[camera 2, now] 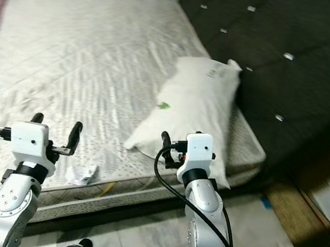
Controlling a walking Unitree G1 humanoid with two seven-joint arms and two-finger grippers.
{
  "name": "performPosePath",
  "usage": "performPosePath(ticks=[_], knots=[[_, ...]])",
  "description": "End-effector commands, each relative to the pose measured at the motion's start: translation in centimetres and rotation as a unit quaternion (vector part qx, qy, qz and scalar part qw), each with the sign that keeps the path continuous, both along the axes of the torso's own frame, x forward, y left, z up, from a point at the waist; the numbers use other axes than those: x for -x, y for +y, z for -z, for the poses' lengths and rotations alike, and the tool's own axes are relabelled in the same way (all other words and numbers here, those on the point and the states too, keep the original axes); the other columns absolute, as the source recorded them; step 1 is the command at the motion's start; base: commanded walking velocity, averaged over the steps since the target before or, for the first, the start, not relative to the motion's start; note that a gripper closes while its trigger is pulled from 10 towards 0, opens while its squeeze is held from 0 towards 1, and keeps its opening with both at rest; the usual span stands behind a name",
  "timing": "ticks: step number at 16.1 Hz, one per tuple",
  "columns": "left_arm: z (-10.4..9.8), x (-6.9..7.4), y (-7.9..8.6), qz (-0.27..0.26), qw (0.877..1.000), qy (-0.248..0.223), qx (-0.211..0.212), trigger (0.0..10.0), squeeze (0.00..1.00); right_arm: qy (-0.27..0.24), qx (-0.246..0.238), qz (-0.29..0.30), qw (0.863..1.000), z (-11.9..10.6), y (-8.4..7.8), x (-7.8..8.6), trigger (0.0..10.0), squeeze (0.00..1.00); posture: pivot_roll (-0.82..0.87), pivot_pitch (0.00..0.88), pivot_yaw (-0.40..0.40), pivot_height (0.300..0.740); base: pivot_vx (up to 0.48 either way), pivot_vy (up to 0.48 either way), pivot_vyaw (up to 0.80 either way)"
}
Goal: Clean up the room
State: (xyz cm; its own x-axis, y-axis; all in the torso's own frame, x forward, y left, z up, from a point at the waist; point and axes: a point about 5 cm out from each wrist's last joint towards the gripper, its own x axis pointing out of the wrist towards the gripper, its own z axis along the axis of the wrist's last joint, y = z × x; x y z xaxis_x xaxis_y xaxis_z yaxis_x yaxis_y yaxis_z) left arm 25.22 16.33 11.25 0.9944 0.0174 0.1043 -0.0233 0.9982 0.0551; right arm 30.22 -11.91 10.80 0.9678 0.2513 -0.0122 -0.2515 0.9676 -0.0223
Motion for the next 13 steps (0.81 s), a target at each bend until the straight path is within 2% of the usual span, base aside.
performPosePath(ticks=[1, 10, 13], knots=[[0.07, 0.22, 0.14, 0.001, 1.000, 0.006, -0.003, 10.0, 0.00, -0.002, 0.002, 0.002, 1.000, -0.07, -0.13, -0.11, 10.0, 0.00, 0.02, 0.125, -0.098, 0.740, 0.000, 0.000, 0.80], [0.25, 0.32, 0.13, 0.008, 1.000, 0.010, -0.010, 10.0, 0.00, -0.001, 0.005, -0.001, 1.000, 0.17, -0.04, -0.14, 10.0, 0.00, 0.02, 0.111, -0.097, 0.740, 0.000, 0.000, 0.80], [0.94, 0.63, -0.02, 0.008, 1.000, 0.018, -0.001, 10.0, 0.00, 0.006, 0.002, 0.003, 1.000, 0.78, 0.00, -0.14, 10.0, 0.00, 0.03, 0.094, -0.083, 0.740, 0.000, 0.000, 0.80]])
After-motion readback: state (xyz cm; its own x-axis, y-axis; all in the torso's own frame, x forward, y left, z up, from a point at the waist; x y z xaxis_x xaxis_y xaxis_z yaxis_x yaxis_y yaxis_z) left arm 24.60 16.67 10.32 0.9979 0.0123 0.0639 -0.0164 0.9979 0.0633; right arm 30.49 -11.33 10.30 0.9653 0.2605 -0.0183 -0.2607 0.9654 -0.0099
